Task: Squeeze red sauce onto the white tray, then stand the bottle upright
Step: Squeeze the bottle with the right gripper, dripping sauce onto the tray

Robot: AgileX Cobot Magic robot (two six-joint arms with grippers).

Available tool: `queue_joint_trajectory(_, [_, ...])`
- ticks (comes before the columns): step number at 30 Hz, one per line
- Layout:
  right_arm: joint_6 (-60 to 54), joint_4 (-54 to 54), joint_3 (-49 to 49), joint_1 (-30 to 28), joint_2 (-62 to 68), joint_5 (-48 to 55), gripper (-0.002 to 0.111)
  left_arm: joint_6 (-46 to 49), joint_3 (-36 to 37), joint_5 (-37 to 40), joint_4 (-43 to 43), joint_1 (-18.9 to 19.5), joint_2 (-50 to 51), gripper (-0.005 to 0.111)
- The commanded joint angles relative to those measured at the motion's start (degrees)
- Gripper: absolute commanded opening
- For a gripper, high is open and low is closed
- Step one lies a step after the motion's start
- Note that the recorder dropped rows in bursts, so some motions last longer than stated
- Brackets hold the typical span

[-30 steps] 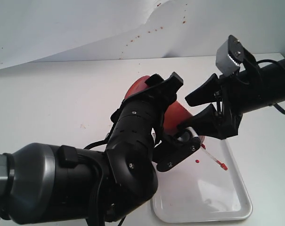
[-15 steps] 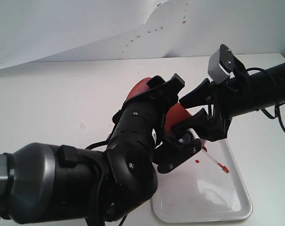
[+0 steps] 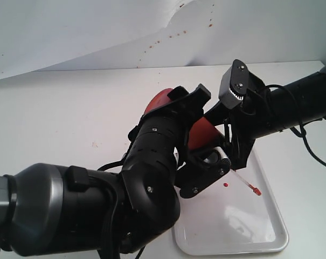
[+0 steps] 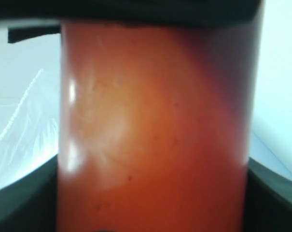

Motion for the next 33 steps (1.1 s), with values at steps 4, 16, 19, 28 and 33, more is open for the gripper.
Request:
queue_joint_trajectory(4, [-0.5, -0.2, -0.1, 0.0, 0.0, -0.4, 0.049, -1.0, -0.8, 2.2, 1.5, 0.0, -0.7, 0.000])
queue_joint_trajectory(16, [-0.9, -0.2, -0.1, 0.0, 0.0, 2.3, 0.000, -1.2, -0.8, 2.2, 1.5, 0.0, -0.7, 0.000])
queue_joint_trajectory(19, [-1.3, -0.2, -0.1, 0.0, 0.0, 2.1, 0.000, -1.2, -0.8, 2.2, 1.5, 0.0, -0.7, 0.000])
queue_joint_trajectory(28, [-1.3, -0.2, -0.1, 0.0, 0.0, 2.0, 0.030, -1.2, -0.8, 1.9, 1.5, 0.0, -0.7, 0.000])
queue_joint_trajectory(33, [-1.1, -0.2, -0.1, 0.0, 0.0, 1.3, 0.076, -1.2, -0.8, 1.9, 1.5, 0.0, -0.7, 0.000])
